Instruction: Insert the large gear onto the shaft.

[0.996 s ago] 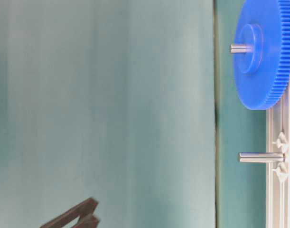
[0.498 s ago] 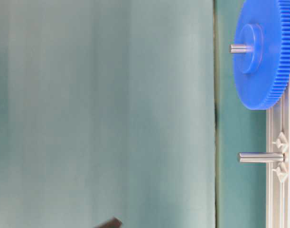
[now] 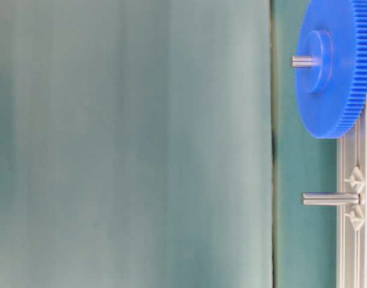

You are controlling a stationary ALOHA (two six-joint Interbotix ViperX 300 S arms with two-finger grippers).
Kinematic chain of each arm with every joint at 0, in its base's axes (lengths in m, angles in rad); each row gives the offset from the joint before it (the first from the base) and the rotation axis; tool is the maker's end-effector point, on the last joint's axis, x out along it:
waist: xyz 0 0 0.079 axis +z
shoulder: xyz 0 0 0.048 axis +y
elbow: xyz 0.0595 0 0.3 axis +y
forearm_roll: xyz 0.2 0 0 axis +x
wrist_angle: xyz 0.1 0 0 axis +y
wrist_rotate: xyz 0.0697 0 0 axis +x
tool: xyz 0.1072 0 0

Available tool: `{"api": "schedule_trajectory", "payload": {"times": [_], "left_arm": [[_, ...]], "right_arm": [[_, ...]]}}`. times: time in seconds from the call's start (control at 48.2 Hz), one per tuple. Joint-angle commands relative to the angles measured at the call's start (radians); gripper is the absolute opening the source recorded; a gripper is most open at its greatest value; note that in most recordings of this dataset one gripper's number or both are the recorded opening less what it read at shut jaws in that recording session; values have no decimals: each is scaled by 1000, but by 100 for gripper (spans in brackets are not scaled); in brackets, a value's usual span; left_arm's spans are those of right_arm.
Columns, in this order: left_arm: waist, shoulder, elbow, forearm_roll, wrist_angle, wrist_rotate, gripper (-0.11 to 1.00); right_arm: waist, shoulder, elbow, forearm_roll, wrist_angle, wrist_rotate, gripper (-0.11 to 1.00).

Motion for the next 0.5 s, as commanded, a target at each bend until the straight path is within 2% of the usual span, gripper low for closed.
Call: {"api": "schedule_trajectory", "payload": {"times": [0.0,0.477], "left_arm": [[-5,-21,0,2,-11,2,80],[-3,-241,114,2,-3,2,75]], "right_arm": [[-2,2,-6,-2,-17,8,79],[-2,-40,18,-2,-20,8,79]]}}
